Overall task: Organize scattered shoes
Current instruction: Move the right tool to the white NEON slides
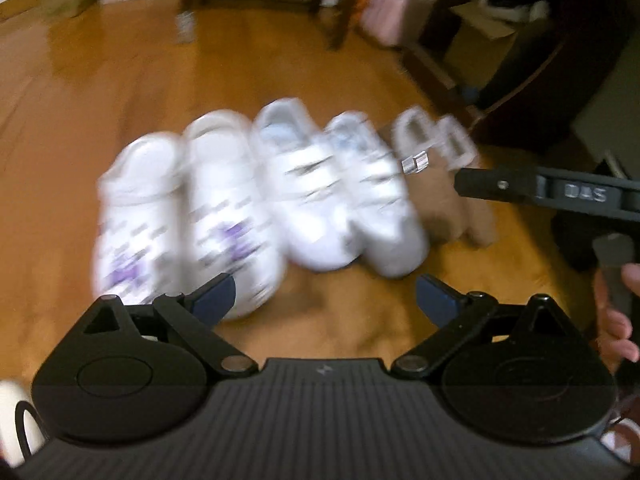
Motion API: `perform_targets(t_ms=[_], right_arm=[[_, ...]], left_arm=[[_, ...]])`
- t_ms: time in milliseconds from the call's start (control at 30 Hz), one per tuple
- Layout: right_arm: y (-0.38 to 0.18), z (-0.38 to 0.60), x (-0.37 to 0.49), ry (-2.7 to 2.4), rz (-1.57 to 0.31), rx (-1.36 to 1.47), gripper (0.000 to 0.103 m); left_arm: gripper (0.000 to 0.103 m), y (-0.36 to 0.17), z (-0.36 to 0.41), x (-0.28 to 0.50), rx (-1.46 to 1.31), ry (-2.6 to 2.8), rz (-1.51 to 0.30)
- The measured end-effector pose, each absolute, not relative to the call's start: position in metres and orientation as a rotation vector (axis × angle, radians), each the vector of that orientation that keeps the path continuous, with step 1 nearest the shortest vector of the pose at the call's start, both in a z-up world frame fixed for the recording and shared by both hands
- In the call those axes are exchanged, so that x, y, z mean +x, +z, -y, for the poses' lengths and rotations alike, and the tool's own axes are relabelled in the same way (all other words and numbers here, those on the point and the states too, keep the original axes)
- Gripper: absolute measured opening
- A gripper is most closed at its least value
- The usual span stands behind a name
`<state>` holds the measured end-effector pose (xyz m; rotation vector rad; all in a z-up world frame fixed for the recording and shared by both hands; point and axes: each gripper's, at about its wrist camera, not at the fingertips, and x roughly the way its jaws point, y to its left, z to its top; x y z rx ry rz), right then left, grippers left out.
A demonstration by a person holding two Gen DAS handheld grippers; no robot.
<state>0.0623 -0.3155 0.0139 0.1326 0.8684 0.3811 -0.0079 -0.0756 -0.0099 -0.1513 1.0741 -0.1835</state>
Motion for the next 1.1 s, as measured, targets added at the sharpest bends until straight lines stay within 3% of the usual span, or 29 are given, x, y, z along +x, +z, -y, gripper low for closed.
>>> perform_targets(t_ms=[67, 233, 400, 633, 867, 1100], right_arm=[[0.007, 0.288, 0.055, 0.429, -0.92, 0.142, 0.078], [-0.023, 0.192, 0.034, 0.528, -1.144, 0.084, 0.078], [-0.049, 0.069, -0.002, 0.613, -1.484, -0.174, 0.078], [-0.051, -0.045, -0.029, 0.586, -1.701, -0.39, 0.086], [-0.085, -0.084, -0.018, 0.419, -1.944, -0.275, 0.087], [-0.102, -0.085, -0.008, 0.37, -1.986, -0.2, 0.09]], left_arm=[[0.103, -0.023, 0.048, -0.022, -0.129, -0.135, -1.205], [0.103, -0.052, -0.05, -0.08, -0.296, -0.106, -1.325], [0.103, -0.062, -0.109, -0.133, -0.232, 0.065, -1.292], [0.103, -0.062, -0.14, -0.176, -0.21, 0.062, -1.243], [0.103, -0.084, -0.151, -0.182, -0.222, -0.023, -1.266], [0.103, -0.09, -0.179, -0.187, -0.244, -0.004, -1.256]])
